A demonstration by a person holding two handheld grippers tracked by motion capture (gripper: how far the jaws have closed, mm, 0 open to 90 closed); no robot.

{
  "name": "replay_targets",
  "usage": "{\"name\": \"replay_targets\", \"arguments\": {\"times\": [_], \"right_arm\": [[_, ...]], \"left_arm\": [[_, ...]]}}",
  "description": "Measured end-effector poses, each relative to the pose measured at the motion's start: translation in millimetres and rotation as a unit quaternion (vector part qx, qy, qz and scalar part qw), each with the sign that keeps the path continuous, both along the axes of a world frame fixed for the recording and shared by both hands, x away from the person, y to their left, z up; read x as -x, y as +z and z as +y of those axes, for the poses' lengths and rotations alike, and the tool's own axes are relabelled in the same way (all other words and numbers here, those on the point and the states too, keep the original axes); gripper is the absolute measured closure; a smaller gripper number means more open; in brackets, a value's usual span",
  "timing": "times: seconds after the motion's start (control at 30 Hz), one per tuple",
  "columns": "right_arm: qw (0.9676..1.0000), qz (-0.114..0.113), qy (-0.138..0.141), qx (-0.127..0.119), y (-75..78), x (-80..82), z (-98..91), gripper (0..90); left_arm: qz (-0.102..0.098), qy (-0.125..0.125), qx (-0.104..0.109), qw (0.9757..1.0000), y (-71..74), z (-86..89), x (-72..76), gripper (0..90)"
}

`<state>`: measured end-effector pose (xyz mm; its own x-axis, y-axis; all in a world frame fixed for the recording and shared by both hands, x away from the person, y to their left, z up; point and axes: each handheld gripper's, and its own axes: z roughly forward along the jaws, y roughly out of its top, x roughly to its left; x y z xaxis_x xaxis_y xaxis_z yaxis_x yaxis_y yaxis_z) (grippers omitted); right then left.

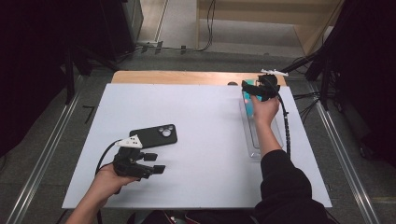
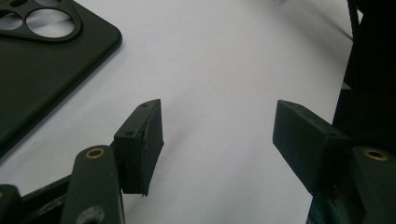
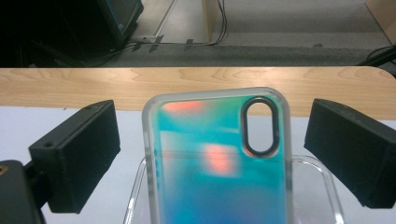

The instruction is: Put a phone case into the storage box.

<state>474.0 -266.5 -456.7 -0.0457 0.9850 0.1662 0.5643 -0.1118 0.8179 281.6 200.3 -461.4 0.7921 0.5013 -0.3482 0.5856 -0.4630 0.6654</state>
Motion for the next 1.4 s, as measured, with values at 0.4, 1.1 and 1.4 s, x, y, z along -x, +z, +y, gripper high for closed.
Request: {"name": "replay_targets", "arguments": {"times": [0.4, 1.1, 1.4], "right_arm": [[0.9981, 0.043, 0.039, -0.021, 18.6, 26.8, -11.7, 2.0], [0.9797, 0.049, 0.181, -0.071, 39.5, 85.2, -13.8, 4.8], [0.9675, 0.053, 0.238, -0.068, 39.1, 108.6, -2.4, 4.8]], "left_arm": [[-0.003, 0.005, 0.000, 1.0000, 2.5, -0.1, -4.6, 33.8], [-0.008, 0.000, 0.004, 1.0000, 7.5, -0.3, -21.2, 31.8], [-0.003, 0.000, 0.006, 1.0000, 8.5, -0.6, -24.4, 30.5]]}}
